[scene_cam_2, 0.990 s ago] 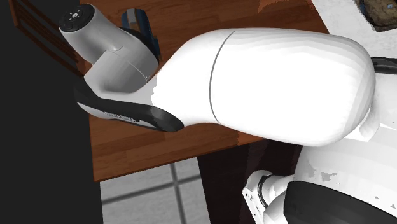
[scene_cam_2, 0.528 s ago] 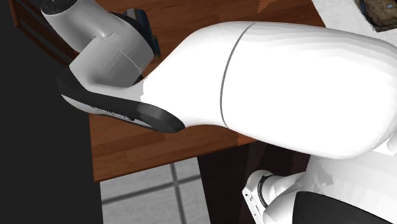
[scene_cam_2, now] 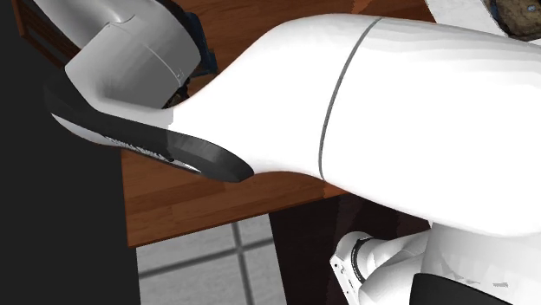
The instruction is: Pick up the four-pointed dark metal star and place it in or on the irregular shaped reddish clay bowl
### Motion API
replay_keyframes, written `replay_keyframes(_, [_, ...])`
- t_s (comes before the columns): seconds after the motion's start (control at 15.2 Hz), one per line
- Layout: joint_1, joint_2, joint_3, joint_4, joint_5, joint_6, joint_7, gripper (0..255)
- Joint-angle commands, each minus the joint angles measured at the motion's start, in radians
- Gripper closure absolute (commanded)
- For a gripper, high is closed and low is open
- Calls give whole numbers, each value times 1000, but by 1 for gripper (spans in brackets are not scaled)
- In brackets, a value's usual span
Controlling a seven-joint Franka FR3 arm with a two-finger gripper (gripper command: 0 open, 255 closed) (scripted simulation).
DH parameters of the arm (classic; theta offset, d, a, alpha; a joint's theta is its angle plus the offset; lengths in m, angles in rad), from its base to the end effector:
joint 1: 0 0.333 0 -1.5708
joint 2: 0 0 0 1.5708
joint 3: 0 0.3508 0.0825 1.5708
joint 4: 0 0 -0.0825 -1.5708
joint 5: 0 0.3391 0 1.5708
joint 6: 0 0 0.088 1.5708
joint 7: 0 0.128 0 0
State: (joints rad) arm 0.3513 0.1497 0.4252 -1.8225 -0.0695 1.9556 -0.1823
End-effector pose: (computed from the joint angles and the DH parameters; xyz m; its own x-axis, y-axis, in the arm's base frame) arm 0.4136 0.3812 0.4885 0.5563 0.8310 -0.0031 0.8310 -0.5563 0.0022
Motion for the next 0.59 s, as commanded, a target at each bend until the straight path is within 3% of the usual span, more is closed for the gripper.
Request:
replay_keyframes(0.0, [-2,-10,0,17,5,-27,-5,255])
replay_keyframes(0.53, [-2,-25,2,107,13,-130,-10,255])
